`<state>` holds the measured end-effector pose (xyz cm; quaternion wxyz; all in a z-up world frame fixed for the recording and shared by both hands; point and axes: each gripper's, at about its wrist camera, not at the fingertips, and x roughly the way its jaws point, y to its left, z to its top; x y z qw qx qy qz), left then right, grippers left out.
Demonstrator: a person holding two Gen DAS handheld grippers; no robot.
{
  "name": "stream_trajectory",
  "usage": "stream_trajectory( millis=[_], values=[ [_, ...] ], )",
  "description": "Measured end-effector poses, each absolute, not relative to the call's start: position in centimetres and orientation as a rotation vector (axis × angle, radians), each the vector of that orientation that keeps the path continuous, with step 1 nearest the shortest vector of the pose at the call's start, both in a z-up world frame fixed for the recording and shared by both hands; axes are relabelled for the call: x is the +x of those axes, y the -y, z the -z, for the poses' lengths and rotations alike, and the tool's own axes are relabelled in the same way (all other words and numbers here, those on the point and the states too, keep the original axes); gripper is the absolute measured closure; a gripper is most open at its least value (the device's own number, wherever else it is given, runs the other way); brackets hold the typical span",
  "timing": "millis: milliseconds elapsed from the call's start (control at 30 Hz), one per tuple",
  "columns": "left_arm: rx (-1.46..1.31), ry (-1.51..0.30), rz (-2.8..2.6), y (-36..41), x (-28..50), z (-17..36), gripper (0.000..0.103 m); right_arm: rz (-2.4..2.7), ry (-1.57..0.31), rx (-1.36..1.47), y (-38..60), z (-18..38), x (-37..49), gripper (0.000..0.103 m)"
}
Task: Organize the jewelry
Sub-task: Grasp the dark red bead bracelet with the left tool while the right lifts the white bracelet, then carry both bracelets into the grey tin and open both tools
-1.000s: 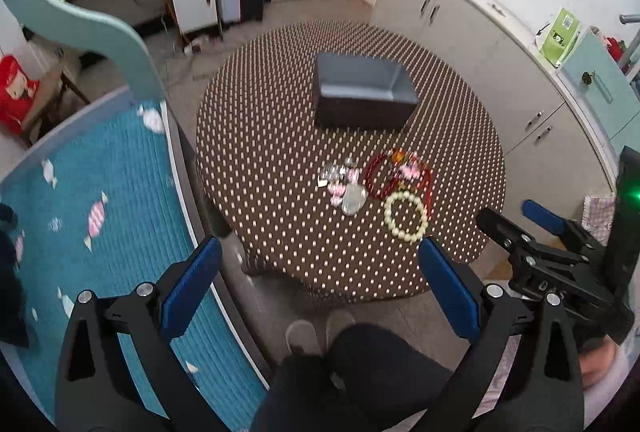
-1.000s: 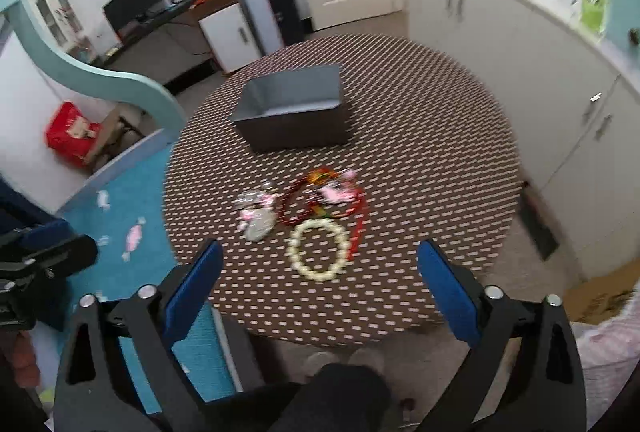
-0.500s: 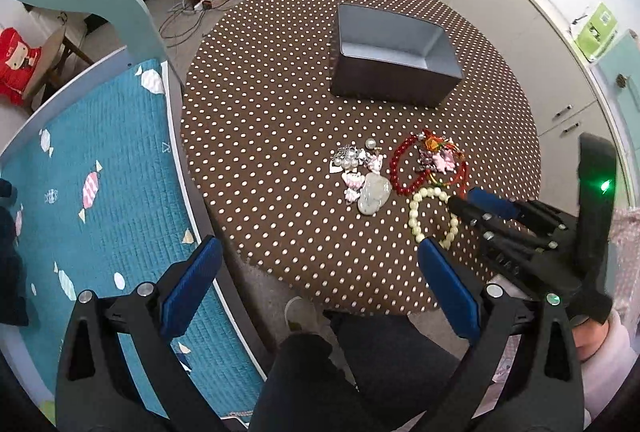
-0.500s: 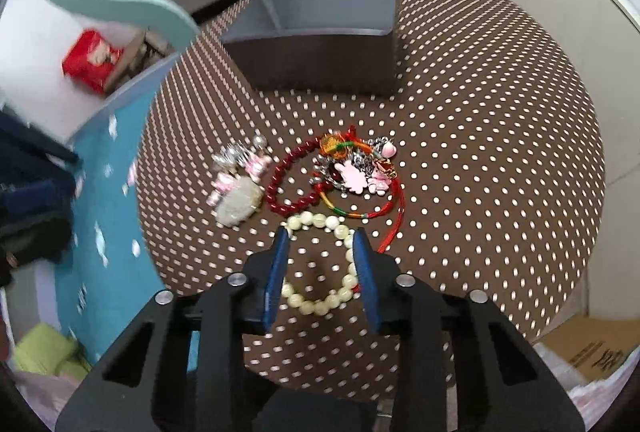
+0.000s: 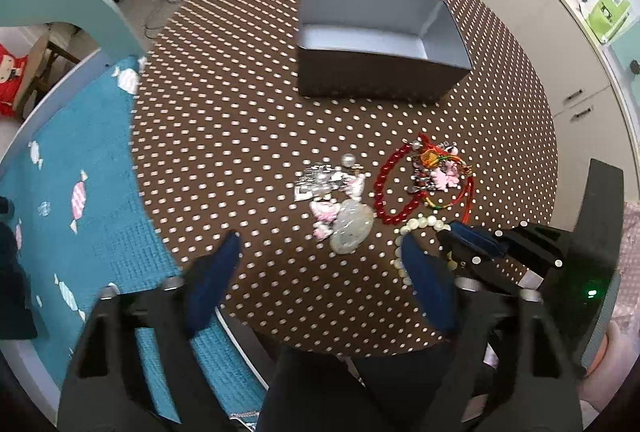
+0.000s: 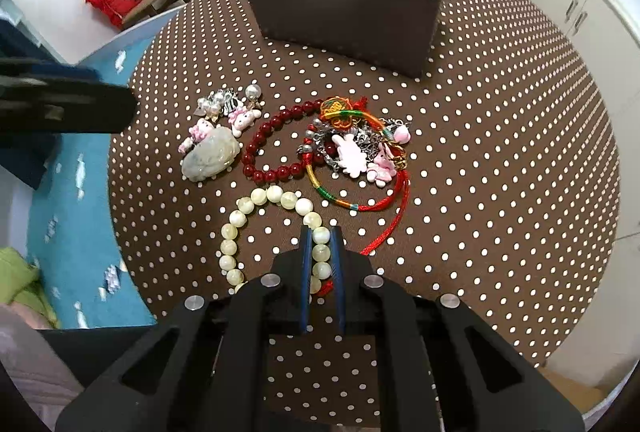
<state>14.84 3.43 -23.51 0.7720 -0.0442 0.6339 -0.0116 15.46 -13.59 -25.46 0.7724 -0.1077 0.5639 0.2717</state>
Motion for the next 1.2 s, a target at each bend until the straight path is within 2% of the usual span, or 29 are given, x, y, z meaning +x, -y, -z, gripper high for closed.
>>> stream_trajectory(
  millis=[233,333,400,500,833,900,1200],
  values=[
    [-0.075,-1.319,0.145,-1.7,16.9,23.8,0.037,-0.554,-1.205,0.028,18.4,22.7,17.8,0.095],
    [-0.053,-1.326,0.18,-0.7,18.2,24.5,0.049,-0.535,-1.18,0.136,20.7,21.1,18.4,0.095],
    [-0.056,-1.325,0.225,0.0,19.1,25.1,0.053,-0.516,-1.151,0.165,22.2,19.9,18.5,0.095],
    [-0.015,-1.338,0.269,1.0,20.4,26.1,0.066,-0.487,-1.123,0.202,22.9,18.7,18.0,0.095],
    [0.21,-1.404,0.268,3.3,22.0,29.4,0.092,-0.418,-1.081,0.3,25.6,16.8,17.4,0.095],
    [0.236,-1.415,0.259,3.6,22.0,29.4,0.096,-0.414,-1.085,0.316,26.0,17.0,17.6,0.095],
    [0.175,-1.411,0.217,2.7,23.8,26.8,0.096,-0.434,-1.058,0.335,26.2,16.6,18.5,0.095]
  ],
)
